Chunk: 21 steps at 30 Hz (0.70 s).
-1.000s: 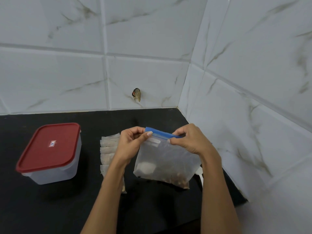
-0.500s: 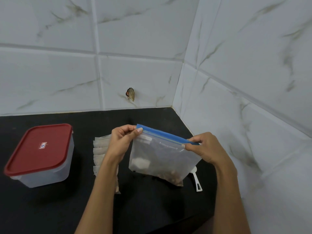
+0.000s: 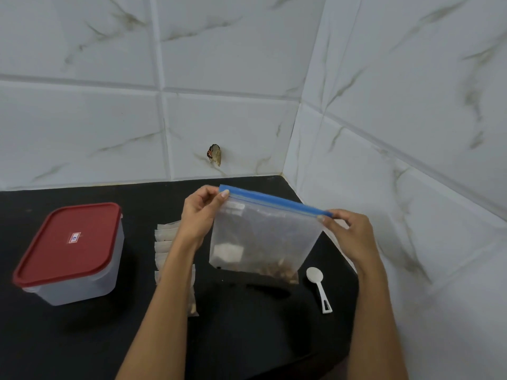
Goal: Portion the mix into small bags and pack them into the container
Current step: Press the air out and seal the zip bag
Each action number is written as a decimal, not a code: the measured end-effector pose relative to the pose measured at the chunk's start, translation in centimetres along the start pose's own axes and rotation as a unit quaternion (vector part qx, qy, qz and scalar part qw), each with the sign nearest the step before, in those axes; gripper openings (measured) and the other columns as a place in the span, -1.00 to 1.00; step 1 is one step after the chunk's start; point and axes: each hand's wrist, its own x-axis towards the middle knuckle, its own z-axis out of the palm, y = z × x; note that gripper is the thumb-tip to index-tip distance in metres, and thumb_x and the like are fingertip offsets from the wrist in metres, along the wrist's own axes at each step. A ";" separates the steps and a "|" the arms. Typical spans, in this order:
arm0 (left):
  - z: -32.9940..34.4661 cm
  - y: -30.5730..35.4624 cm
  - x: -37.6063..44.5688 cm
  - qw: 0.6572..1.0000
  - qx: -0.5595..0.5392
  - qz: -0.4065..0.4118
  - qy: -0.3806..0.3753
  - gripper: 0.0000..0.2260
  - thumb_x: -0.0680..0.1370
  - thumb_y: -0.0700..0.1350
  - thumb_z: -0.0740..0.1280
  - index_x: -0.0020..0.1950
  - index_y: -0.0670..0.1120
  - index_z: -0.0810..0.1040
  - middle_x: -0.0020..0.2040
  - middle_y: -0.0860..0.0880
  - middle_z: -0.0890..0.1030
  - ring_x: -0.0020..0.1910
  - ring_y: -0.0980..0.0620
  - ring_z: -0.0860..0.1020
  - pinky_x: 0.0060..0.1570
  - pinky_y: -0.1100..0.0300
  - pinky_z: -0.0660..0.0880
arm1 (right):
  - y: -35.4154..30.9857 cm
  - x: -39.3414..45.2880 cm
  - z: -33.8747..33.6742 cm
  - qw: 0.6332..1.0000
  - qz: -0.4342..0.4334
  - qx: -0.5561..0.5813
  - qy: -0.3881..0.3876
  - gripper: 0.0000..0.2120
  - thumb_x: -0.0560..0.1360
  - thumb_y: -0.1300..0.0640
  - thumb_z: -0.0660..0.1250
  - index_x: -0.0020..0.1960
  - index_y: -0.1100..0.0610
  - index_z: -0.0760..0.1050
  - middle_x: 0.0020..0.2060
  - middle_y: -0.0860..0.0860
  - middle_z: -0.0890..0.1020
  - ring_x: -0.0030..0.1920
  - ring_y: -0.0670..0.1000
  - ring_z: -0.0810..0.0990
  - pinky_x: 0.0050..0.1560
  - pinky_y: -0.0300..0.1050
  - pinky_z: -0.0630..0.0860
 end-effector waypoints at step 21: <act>-2.8 -4.3 -4.4 0.927 0.281 -0.229 -0.098 -0.88 0.60 -0.05 0.26 -0.04 -0.10 0.45 0.00 -0.19 0.60 0.01 -0.14 0.59 0.07 -0.10 0.56 | 6.6 -6.5 4.5 0.984 0.144 0.101 0.003 -0.88 0.56 0.15 0.27 -0.03 0.13 0.58 -0.12 0.04 0.62 -0.06 -0.03 0.56 -0.17 -0.28 0.42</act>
